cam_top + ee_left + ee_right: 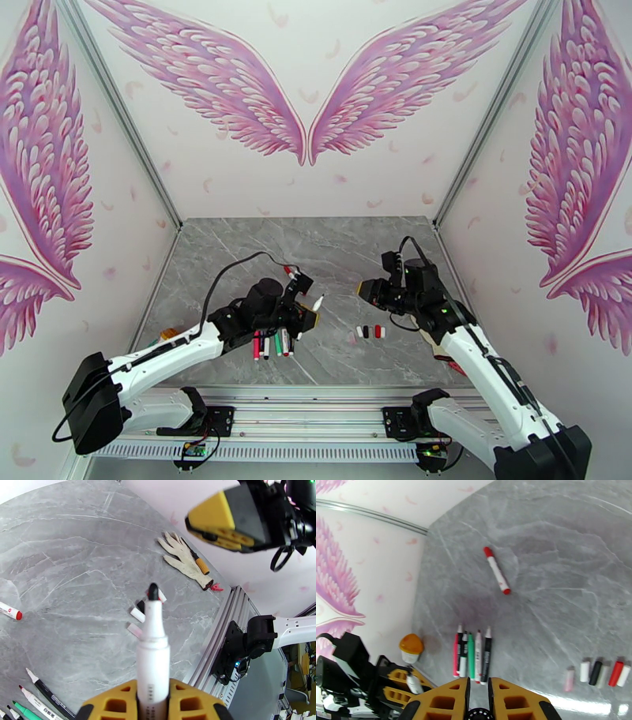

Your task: Open the pen caps

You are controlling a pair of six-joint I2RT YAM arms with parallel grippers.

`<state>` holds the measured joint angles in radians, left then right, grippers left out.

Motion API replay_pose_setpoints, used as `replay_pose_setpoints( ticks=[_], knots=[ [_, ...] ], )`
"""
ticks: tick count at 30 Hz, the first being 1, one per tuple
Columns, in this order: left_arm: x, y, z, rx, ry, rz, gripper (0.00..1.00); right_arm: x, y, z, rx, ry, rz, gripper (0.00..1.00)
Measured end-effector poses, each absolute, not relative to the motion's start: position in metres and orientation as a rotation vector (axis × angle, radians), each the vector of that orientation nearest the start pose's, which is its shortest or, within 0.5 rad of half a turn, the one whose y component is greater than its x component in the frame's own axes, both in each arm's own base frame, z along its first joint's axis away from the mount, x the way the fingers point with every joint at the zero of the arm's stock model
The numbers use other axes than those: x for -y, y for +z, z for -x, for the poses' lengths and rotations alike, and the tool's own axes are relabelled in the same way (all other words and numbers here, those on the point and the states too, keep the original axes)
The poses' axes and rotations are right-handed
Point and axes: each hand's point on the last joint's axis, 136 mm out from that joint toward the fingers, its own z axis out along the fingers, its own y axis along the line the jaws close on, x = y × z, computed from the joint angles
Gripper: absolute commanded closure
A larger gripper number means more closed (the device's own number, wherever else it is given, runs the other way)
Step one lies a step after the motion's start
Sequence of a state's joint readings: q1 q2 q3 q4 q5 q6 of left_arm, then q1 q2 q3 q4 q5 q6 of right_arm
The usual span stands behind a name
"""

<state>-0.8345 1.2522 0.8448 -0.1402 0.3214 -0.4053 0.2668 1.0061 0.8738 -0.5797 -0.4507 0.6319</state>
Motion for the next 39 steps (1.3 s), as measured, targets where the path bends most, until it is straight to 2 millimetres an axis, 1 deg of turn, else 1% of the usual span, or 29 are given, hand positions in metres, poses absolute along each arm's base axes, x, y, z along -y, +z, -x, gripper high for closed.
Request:
replay_pose_setpoints(
  ticks=[4, 8, 15, 20, 24, 29, 33, 39],
  knots=[
    [0.317, 0.199, -0.23, -2.178, -1.024, -0.651, 0.97, -0.152, 0.19, -0.254, -2.502, 0.841, -0.135, 0.92],
    [0.316, 0.199, -0.233, -2.178, -1.019, -0.642, 0.96, -0.155, 0.167, -0.238, -2.602, 0.751, -0.074, 0.92],
    [0.312, 0.199, -0.238, -2.179, -1.009, -0.623, 0.97, -0.155, 0.113, -0.212, -2.803, 0.584, -0.018, 0.91],
    [0.309, 0.206, -0.239, -2.158, -1.006, -0.612, 0.97, -0.153, 0.08, -0.193, -2.92, 0.484, 0.022, 0.9],
    [0.307, 0.209, -0.241, -2.15, -0.999, -0.602, 0.97, -0.152, 0.065, -0.182, -2.976, 0.442, 0.041, 0.89],
    [0.306, 0.209, -0.242, -2.15, -0.995, -0.598, 0.97, -0.148, 0.044, -0.175, -3.041, 0.393, 0.014, 0.88],
    [0.306, 0.209, -0.242, -2.151, -0.995, -0.597, 0.97, -0.148, 0.032, -0.176, -3.07, 0.349, 0.003, 0.87],
    [0.306, 0.209, -0.242, -2.151, -0.995, -0.598, 0.96, -0.146, 0.022, -0.179, -3.084, 0.294, -0.028, 0.84]
  ],
)
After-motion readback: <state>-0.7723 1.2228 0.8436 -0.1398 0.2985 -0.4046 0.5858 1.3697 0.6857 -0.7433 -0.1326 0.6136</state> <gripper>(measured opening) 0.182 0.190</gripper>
